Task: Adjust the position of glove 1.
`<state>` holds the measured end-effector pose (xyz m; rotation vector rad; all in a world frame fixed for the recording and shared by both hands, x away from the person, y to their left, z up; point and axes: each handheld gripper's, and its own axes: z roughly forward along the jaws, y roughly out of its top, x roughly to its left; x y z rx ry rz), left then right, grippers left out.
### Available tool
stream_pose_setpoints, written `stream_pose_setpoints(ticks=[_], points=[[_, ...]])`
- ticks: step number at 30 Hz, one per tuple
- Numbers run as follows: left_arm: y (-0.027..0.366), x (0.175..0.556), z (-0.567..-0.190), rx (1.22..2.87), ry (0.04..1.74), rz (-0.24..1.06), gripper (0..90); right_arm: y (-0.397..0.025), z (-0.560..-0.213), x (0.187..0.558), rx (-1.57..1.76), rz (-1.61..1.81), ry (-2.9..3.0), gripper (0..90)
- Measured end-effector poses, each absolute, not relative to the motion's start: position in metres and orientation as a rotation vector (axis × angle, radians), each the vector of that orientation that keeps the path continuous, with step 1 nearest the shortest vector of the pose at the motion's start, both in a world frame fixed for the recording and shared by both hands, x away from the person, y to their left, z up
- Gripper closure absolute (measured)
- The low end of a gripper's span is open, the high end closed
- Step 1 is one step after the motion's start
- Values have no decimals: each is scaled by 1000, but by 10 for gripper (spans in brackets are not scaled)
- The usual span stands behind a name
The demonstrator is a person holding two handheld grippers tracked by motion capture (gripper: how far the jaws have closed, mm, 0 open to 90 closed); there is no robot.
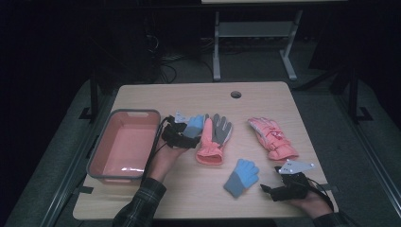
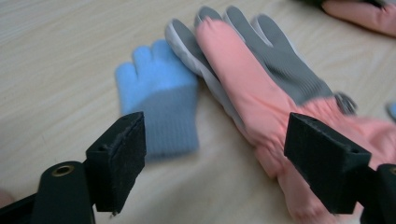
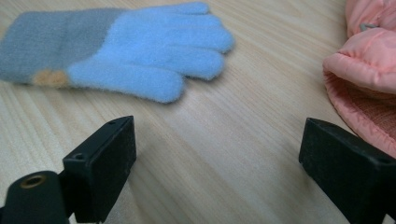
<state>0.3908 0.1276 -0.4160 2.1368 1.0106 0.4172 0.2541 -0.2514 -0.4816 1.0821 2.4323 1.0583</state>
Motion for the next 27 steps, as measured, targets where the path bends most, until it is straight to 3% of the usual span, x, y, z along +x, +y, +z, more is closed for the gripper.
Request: stream_pose_setpoints(ticks=[13, 21, 27], points=[[121, 443, -433, 2187, 1072, 487, 447, -251, -482, 254, 1083, 1058, 2432, 104], [121, 456, -451, 2209, 1121, 445, 508, -251, -482, 254, 1082, 1058, 2432, 104], [121, 459, -460, 2203, 1129, 398, 638, -251, -482, 254, 1083, 1058, 2431, 104]])
